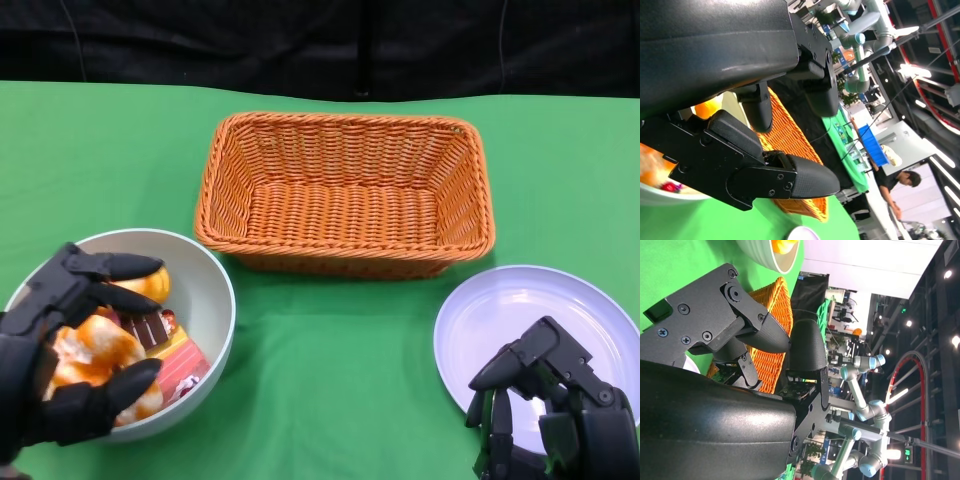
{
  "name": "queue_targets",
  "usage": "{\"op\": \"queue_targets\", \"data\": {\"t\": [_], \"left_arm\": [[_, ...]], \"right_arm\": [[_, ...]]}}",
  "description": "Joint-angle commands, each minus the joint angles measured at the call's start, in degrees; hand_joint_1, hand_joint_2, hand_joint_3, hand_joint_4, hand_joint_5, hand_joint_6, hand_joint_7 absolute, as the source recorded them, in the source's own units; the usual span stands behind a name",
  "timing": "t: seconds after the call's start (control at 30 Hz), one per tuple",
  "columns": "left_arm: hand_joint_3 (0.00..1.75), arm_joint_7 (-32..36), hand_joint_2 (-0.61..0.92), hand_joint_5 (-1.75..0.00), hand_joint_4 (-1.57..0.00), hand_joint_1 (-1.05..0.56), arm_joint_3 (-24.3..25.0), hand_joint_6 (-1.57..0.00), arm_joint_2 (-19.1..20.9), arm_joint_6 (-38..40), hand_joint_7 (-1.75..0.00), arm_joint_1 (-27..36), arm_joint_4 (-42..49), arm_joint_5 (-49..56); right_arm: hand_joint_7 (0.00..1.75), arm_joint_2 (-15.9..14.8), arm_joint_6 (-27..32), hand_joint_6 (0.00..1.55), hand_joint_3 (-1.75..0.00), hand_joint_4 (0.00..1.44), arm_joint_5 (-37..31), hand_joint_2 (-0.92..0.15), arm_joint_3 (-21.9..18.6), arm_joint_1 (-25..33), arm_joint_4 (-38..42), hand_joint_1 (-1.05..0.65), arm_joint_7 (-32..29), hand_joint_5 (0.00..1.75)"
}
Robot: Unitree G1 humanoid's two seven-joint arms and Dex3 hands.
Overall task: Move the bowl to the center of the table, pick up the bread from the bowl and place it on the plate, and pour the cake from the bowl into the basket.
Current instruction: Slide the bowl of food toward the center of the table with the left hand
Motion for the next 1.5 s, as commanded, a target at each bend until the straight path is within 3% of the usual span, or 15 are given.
{"op": "queue_targets", "data": {"t": [0.03, 0.13, 0.3, 0.37, 0.43, 0.5, 0.77, 0.93, 1.17, 1.4, 1.5], "left_arm": [[0.56, 0.73, 0.92, -1.09, -0.01, -0.93, 2.53, -0.01, 2.78, -5.82, -0.75, -2.06, 4.84, 1.1], [0.63, 1.87, 0.92, -0.91, 0.0, -0.95, 3.86, 0.0, 3.95, -10.73, -0.58, -3.54, 9.12, 3.05], [0.69, 6.44, 0.92, -0.68, 0.0, -1.0, 5.81, 0.0, 4.76, -14.12, -0.47, -4.28, 12.19, 8.66], [0.73, 8.95, 0.92, -0.5, 0.0, -1.0, 6.67, 0.0, 5.15, -14.64, -0.34, -4.33, 13.5, 11.62], [0.75, 11.57, 0.92, -0.16, 0.0, -0.99, 7.36, 0.0, 5.73, -14.87, -0.12, -4.37, 15.0, 14.54], [0.76, 13.87, 0.92, -0.04, 0.0, -0.98, 7.63, 0.0, 6.17, -14.98, -0.05, -4.49, 16.28, 16.8], [0.77, 18.64, 0.92, 0.0, 0.0, -1.03, 6.34, 0.0, 7.08, -10.95, 0.0, -4.18, 18.45, 20.06], [0.79, 25.96, 0.92, 0.0, 0.0, -1.04, 6.2, 0.0, 7.16, -3.5, 0.0, -4.26, 18.67, 27.07], [0.82, 24.59, 0.92, 0.0, 0.0, -1.05, 4.51, 0.0, 7.58, 13.42, 0.0, -4.15, 14.13, 27.58], [0.77, 18.67, 0.92, 0.0, 0.0, -1.05, 3.11, 0.0, 8.01, 36.74, 0.0, -5.32, 5.65, 26.61], [0.75, 17.81, 0.92, 0.0, 0.0, -1.05, 2.56, 0.0, 8.22, 40.49, 0.0, -5.19, 3.59, 25.97]], "right_arm": [[1.71, -0.71, -1.22, 0.63, -1.27, 0.77, 0.15, -0.56, -0.19, 0.24, 0.31, -0.54, -0.12, 1.75], [1.7, -0.56, -1.78, 0.64, -1.28, 0.79, 0.43, -0.56, 0.0, 0.54, 0.73, -0.54, -0.13, 1.75], [1.71, -0.3, -1.61, 0.65, -1.3, 0.81, 0.8, -0.54, 0.23, 1.24, 0.61, -0.54, -0.14, 1.75], [1.71, -0.34, -1.08, 0.66, -1.3, 0.81, 1.3, -0.53, 0.4, 1.65, 0.18, -0.55, 0.13, 1.75], [1.72, -0.42, -1.0, 0.66, -1.34, 0.81, 1.18, -0.51, 0.3, 1.85, 0.03, -0.54, 0.12, 1.75], [1.72, -0.44, -1.16, 0.67, -1.36, 0.82, 0.78, -0.5, 0.07, 1.93, 0.13, -0.54, -0.12, 1.75], [1.74, -0.54, -1.37, 0.67, -1.36, 0.83, 0.43, -0.51, -0.12, 1.83, 0.41, -0.55, -0.2, 1.75], [1.73, -0.73, -1.4, 0.67, -1.32, 0.84, 0.46, -0.53, -0.09, 1.82, 0.57, -0.57, -0.01, 1.75], [1.73, -0.75, -1.57, 0.66, -1.31, 0.82, 0.21, -0.54, -0.21, 1.6, 0.6, -0.57, -0.07, 1.75], [1.73, -0.56, -1.78, 0.66, -1.3, 0.81, -0.19, -0.55, -0.14, 1.88, 0.55, -0.57, -0.36, 1.75], [1.73, -0.57, -1.77, 0.65, -1.3, 0.81, -0.15, -0.55, -0.11, 1.91, 0.53, -0.58, -0.35, 1.75]]}}
